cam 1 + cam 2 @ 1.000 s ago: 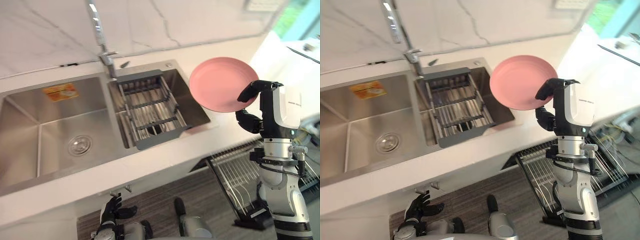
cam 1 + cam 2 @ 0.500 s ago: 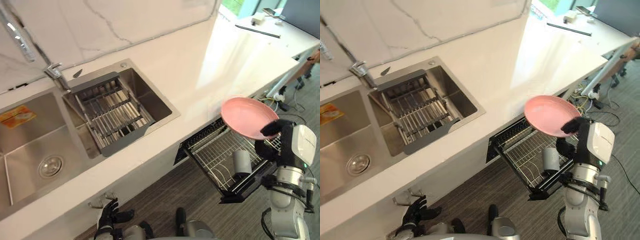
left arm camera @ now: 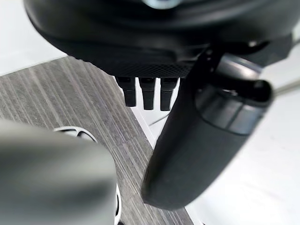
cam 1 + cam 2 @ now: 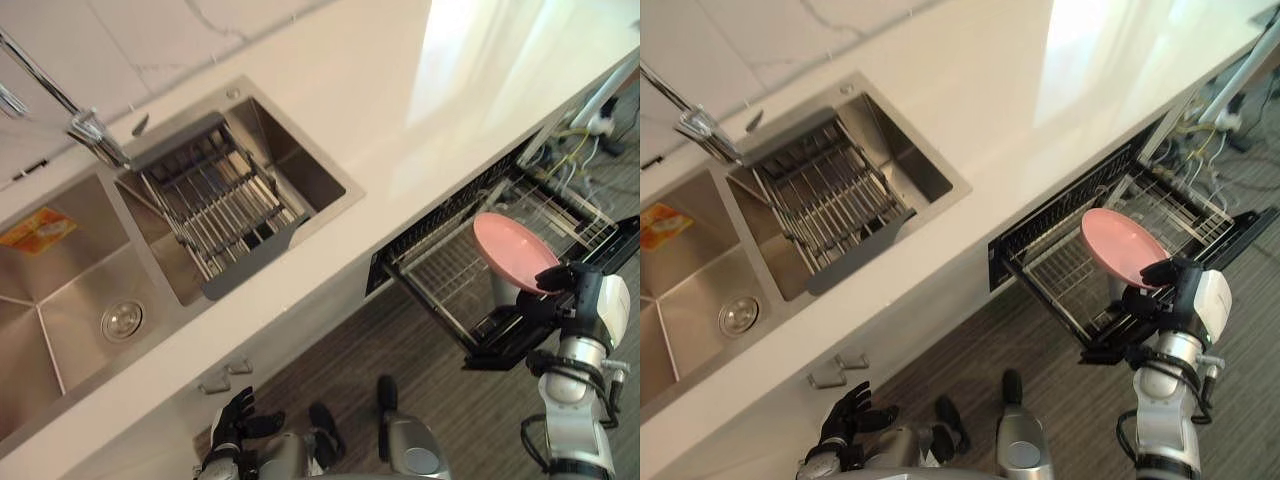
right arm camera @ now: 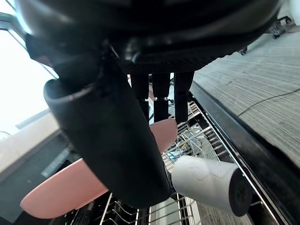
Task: Walk over to the sink, pick up the cup, carry it to the dishwasher, place the cup inside the dishwasher, then close the dishwasher door
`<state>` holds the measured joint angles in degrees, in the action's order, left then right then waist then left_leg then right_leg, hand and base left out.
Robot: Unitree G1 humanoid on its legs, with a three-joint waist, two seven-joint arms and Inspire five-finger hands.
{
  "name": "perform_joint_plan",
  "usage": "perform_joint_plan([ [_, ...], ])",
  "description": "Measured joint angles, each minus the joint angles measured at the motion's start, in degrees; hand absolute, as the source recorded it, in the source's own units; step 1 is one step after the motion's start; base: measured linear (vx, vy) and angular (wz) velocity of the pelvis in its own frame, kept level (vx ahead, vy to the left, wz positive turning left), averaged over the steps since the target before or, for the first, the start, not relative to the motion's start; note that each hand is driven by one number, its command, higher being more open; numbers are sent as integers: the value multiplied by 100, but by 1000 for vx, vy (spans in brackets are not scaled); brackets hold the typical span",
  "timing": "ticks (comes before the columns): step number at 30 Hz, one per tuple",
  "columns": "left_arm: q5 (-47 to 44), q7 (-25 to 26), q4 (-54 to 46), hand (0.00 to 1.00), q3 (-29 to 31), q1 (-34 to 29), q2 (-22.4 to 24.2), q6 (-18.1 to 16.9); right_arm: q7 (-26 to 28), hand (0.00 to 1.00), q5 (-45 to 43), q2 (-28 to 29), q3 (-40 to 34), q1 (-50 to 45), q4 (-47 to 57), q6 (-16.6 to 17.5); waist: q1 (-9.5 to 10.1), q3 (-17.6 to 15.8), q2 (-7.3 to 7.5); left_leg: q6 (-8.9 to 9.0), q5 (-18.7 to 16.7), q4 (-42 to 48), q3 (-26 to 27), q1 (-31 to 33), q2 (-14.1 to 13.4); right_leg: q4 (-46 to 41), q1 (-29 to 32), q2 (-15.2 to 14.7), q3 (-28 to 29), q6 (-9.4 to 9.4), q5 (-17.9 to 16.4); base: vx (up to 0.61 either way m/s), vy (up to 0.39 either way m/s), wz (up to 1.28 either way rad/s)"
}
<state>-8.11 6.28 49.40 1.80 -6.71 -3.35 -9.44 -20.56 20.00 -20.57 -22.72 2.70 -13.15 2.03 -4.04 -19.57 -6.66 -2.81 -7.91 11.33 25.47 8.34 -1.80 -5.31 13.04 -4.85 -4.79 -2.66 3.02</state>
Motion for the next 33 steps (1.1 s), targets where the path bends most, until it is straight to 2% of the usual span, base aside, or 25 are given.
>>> perform_joint_plan([
  [5, -201, 19, -48, 90, -11, 112, 9, -102, -168, 30, -378, -359, 36, 857, -708, -22, 23, -369, -91, -81, 68, -17, 15, 226, 44, -1, 254, -27, 52, -12, 98, -37, 2, -3],
  [15, -391, 108, -41, 90, -140, 261, 85, -234, -335, 30, -1099, -938, 363, 2184, -2099, -15, 190, -552, -167, -133, 332, -301, -152, 420, 245, -27, 586, -122, 155, -45, 145, 12, 8, -2],
  [16, -431, 114, -33, 90, -178, 305, 90, -236, -335, 90, -1161, -1017, 425, 2335, -2224, -4, 201, -562, -179, -131, 342, -330, -157, 446, 256, -43, 630, -127, 154, -47, 147, -6, 3, 3],
  [23, -432, 117, -13, 90, -230, 388, 136, -266, -280, 90, -1431, -1115, 634, 2646, -2504, 17, 318, -563, -179, -131, 364, -429, -199, 487, 283, -77, 719, -127, 150, -49, 151, 3, -1, 0],
  [29, -432, 126, -16, 90, -229, 403, 138, -275, -287, 90, -1430, -1074, 708, 2640, -2508, 8, 327, -566, -175, -131, 378, -453, -246, 484, 296, -73, 715, -129, 143, -50, 152, 9, -1, 1],
  [33, -431, 146, -37, 90, -223, 429, 155, -276, -376, 90, -1426, -978, 415, 2432, -1978, -12, 323, -568, -172, -130, 381, -453, -359, 452, 309, -54, 667, -127, 128, -50, 152, 4, -2, 1],
])
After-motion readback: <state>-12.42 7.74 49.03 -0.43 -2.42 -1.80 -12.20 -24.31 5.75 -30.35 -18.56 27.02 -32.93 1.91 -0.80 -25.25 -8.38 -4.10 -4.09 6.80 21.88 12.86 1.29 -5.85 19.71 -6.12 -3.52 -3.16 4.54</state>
